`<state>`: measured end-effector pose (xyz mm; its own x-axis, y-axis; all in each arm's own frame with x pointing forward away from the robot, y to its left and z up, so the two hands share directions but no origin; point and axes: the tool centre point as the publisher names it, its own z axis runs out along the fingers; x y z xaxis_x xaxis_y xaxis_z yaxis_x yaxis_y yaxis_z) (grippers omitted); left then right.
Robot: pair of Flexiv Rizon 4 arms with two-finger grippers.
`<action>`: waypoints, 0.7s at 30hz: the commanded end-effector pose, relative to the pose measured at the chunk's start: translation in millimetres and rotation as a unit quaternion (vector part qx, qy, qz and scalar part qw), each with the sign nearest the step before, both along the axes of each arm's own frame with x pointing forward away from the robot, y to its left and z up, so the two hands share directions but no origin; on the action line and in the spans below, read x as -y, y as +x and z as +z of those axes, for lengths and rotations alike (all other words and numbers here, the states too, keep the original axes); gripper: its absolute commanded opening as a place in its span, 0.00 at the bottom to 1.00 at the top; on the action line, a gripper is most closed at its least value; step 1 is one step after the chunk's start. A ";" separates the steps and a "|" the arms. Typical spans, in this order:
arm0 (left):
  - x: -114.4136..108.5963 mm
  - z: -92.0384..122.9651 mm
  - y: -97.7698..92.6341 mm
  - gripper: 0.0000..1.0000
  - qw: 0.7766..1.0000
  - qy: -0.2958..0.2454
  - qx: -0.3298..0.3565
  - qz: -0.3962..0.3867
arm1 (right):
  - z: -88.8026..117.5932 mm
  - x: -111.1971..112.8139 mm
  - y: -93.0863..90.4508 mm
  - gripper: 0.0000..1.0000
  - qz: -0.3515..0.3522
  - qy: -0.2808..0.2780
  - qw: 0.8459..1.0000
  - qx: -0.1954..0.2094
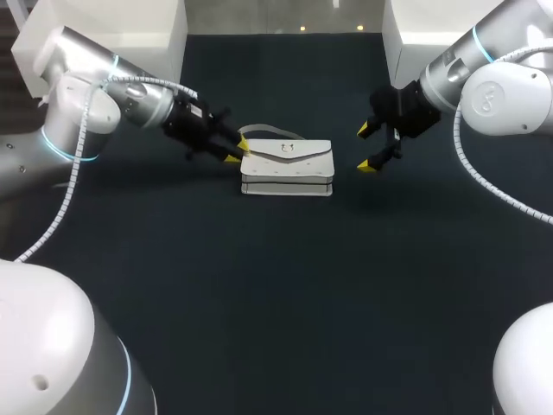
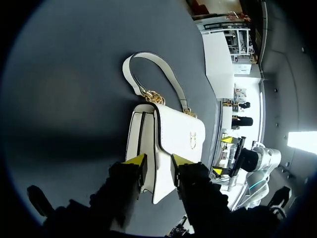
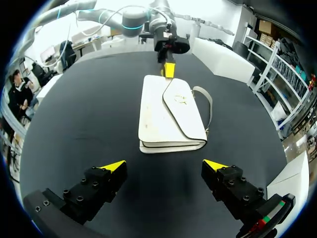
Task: Pick up the bag, open it, inspect its contents, close it, and place it on the opposite side
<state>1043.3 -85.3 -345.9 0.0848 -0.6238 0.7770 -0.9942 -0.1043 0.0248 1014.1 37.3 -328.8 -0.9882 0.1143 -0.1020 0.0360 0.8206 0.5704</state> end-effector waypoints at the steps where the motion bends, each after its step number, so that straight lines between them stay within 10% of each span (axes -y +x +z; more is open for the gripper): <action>1: -15.5 21.0 -15.0 1.00 1.000 0.004 0.018 -0.002 | 4.7 -3.9 0.1 1.00 0.002 -0.014 1.000 0.009; 21: -65.5 88.2 -0.9 1.00 0.955 0.115 0.178 -0.205 | 42.6 -40.7 -14.5 1.00 -0.008 -0.177 0.978 0.107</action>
<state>1036.3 -26.6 -271.0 -0.3857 -0.7188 0.5784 -0.9189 0.2431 -0.3107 1005.4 68.4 -283.4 -0.9612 0.0272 -0.2744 -0.0772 0.9288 0.3625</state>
